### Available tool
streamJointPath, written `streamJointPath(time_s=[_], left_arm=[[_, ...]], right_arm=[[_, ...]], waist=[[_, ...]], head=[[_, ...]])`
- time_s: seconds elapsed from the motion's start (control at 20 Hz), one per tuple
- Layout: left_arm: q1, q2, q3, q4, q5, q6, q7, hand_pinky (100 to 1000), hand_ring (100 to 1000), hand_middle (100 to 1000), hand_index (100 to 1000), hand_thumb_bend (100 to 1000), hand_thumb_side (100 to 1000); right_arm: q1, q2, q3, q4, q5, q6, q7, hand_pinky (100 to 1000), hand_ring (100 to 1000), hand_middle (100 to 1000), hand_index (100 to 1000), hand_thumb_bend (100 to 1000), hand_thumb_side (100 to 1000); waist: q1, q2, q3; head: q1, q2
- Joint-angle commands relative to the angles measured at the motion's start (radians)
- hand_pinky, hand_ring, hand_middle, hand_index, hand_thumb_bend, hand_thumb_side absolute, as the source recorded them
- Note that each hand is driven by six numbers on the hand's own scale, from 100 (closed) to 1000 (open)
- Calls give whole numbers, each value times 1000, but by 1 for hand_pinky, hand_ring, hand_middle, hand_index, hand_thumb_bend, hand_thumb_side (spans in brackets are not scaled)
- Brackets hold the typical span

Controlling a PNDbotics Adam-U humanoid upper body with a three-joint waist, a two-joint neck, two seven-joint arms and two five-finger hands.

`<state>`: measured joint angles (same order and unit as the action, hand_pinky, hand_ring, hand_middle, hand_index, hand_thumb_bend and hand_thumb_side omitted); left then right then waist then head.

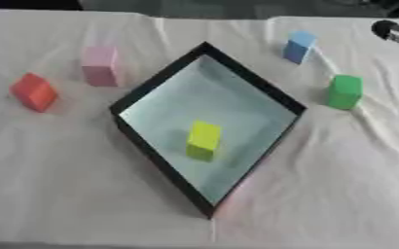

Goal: Pick up objects on the table and place them in the box.

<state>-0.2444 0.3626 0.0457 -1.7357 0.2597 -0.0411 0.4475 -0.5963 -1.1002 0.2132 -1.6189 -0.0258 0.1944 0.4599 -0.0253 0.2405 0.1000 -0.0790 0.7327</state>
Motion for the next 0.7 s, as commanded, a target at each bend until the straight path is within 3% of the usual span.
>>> streamJointPath(time_s=[0.05, 0.4, 0.7], left_arm=[[-6, 26, 0, -13, -6, -1, -6, 799, 763, 787, 827, 284, 665], [-10, 23, -1, -12, -4, -9, -16, 801, 766, 790, 828, 296, 666], [-9, 22, -2, -9, -8, -3, -18, 800, 767, 789, 827, 292, 668]], right_arm=[[-40, -47, 14, 44, 65, -42, 105, 893, 878, 883, 926, 418, 415], [-53, -36, 36, 105, 110, -106, 203, 901, 883, 852, 901, 485, 285], [-44, -24, 42, 127, 151, -129, 189, 890, 869, 841, 880, 471, 256]], waist=[[-13, -35, 2], [-14, -34, 8], [-13, -31, 10]], head=[[-7, -10], [-12, -10], [-8, -14]])
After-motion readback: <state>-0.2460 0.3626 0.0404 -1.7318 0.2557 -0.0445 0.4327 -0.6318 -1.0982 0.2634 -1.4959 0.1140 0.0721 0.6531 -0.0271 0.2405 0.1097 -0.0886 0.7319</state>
